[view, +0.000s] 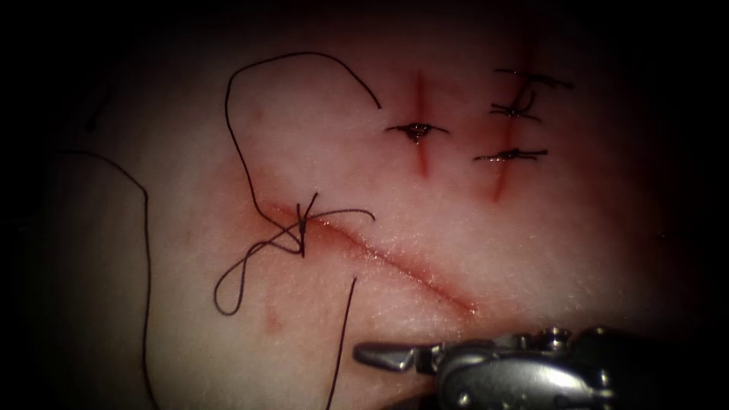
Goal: Wound Closure
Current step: Use the right tool to pull the full length of suture through the stitch except for a short suture tail.
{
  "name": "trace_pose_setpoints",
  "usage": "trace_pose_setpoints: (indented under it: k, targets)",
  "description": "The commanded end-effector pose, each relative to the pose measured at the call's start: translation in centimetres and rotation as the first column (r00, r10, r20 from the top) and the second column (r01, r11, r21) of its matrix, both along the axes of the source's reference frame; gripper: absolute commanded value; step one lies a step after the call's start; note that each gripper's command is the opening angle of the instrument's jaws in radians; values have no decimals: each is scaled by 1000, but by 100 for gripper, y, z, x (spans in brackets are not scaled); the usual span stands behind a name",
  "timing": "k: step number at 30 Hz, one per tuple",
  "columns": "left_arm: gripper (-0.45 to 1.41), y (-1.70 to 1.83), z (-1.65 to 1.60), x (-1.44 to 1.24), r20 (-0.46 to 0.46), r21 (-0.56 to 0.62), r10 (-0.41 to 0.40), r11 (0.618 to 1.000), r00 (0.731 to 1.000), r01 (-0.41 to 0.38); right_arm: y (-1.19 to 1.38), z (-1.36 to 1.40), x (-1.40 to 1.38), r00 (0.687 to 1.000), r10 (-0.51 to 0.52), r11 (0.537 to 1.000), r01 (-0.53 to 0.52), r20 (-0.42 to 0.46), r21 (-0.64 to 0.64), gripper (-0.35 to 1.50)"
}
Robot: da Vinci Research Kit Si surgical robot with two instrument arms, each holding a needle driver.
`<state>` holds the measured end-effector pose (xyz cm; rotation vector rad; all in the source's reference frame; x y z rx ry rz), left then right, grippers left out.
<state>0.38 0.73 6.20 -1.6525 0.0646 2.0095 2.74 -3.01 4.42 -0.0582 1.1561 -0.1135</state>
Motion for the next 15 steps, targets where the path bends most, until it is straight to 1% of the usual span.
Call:
trace_pose_setpoints:
  k: [1, 3, 5, 6, 11, 15]
  targets:
    - [-45, -5, 6, -6, 0, 1, 0, 1000, 1000, 0, 11, 27, 9, 1000, -1, 1000, 1, 9, -8, 148]
    - [-45, -6, 6, -7, -1, 0, -2, 1000, 1000, 2, 15, 50, 9, 1000, -6, 1000, 7, 23, -15, 148]
    - [-45, -7, 7, -8, -1, 0, -2, 1000, 1000, 2, 16, 67, 11, 999, -15, 1000, 16, 36, -27, 148]
    - [-45, -7, 7, -8, -2, -1, -3, 1000, 1000, 3, 14, 81, 14, 998, -22, 999, 23, 53, -33, 148]
    - [-45, -8, 6, -13, -8, 0, -6, 1000, 1000, 6, 13, 104, 27, 997, -17, 998, 20, 71, -54, 148]
    - [-45, -9, 6, -16, -5, -1, -2, 1000, 1000, 2, 20, 111, 36, 997, -4, 998, 9, 79, -55, 145]
